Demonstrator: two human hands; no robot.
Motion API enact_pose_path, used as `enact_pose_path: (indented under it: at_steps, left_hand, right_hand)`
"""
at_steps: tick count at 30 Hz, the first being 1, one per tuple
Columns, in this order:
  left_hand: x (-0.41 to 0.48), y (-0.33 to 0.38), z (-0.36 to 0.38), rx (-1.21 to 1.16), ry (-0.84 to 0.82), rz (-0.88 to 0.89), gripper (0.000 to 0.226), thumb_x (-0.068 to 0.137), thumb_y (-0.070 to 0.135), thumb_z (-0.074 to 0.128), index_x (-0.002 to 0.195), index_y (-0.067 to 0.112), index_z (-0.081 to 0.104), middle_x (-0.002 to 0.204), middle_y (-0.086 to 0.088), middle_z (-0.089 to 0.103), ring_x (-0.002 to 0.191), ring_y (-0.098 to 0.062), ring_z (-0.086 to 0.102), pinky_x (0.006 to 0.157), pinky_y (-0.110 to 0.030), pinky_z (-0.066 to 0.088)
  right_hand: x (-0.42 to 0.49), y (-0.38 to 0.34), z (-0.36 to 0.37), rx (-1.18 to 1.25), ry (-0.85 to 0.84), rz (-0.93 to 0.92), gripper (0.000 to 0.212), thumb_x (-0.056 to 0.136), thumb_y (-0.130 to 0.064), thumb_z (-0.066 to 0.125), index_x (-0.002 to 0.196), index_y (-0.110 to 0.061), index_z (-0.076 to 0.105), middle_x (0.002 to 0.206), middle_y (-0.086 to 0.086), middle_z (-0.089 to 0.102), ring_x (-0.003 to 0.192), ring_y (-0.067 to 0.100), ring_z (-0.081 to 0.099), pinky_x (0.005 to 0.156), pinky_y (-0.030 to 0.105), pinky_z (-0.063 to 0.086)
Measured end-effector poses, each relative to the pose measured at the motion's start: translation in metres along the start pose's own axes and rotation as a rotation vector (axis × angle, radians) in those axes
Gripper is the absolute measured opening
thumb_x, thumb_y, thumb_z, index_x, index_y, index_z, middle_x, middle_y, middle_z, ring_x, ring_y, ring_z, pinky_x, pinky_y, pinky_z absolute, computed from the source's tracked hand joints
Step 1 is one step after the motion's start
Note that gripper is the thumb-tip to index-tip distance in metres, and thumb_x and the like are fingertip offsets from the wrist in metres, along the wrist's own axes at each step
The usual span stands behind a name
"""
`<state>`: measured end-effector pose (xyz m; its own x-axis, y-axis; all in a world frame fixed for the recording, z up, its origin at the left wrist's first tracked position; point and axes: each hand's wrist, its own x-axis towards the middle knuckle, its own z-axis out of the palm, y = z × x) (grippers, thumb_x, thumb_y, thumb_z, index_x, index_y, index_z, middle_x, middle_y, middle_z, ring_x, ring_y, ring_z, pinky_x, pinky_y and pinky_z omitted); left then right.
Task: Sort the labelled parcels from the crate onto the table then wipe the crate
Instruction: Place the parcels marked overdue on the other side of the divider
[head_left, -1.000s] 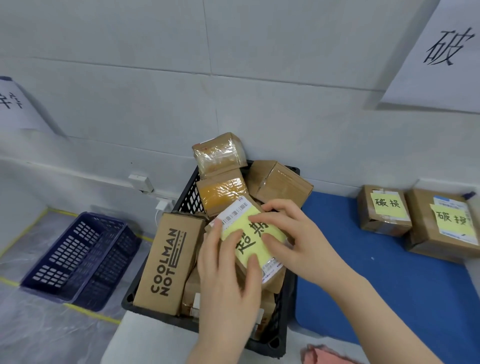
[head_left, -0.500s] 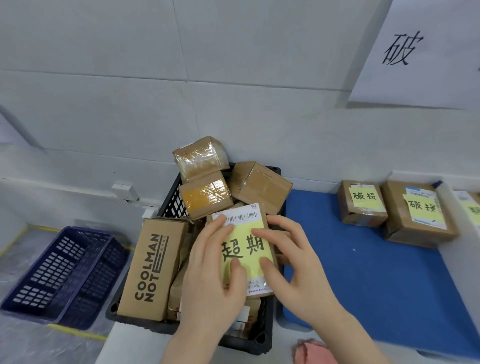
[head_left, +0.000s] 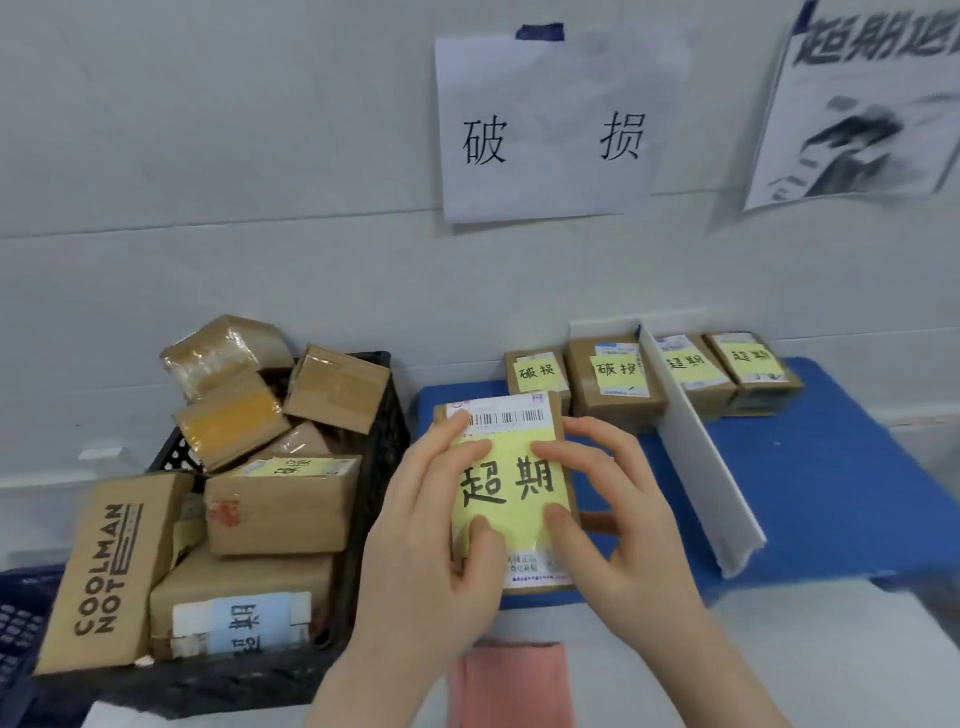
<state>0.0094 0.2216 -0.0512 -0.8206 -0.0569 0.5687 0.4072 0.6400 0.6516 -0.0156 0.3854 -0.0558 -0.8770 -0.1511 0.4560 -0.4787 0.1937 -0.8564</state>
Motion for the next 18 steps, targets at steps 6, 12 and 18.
enact_pose_path:
  at_steps: [6, 12, 18]
  left_hand:
    - [-0.021, 0.084, 0.09, -0.098, -0.048, 0.029, 0.049, 0.077, 0.022, 0.042, 0.123, 0.015, 0.059, 0.143, 0.01, 0.046, 0.134, -0.013, 0.043, 0.086, -0.026, 0.05]
    - [-0.028, 0.142, 0.146, -0.134, -0.117, 0.044, 0.052, 0.074, 0.023, 0.041, 0.122, 0.02, 0.06, 0.144, 0.017, 0.043, 0.113, -0.024, 0.06, 0.073, -0.02, 0.05]
    - [-0.012, 0.17, 0.185, -0.144, -0.197, 0.157, 0.053, 0.074, 0.022, 0.042, 0.125, 0.02, 0.058, 0.147, 0.016, 0.039, 0.122, -0.019, 0.055, 0.076, -0.023, 0.054]
  right_hand:
    - [-0.047, 0.004, -0.12, -0.05, 0.086, 0.036, 0.032, 0.085, -0.019, 0.059, 0.116, -0.026, 0.063, 0.133, -0.012, 0.044, 0.123, 0.009, 0.051, 0.069, 0.02, 0.057]
    - [-0.074, 0.006, -0.198, -0.108, 0.161, 0.058, 0.034, 0.083, -0.024, 0.054, 0.115, -0.027, 0.063, 0.133, -0.01, 0.045, 0.12, 0.01, 0.053, 0.067, 0.02, 0.056]
    - [-0.074, 0.017, -0.247, -0.199, 0.254, 0.061, 0.037, 0.082, -0.011, 0.056, 0.112, -0.03, 0.065, 0.13, -0.013, 0.048, 0.119, 0.008, 0.053, 0.065, 0.015, 0.054]
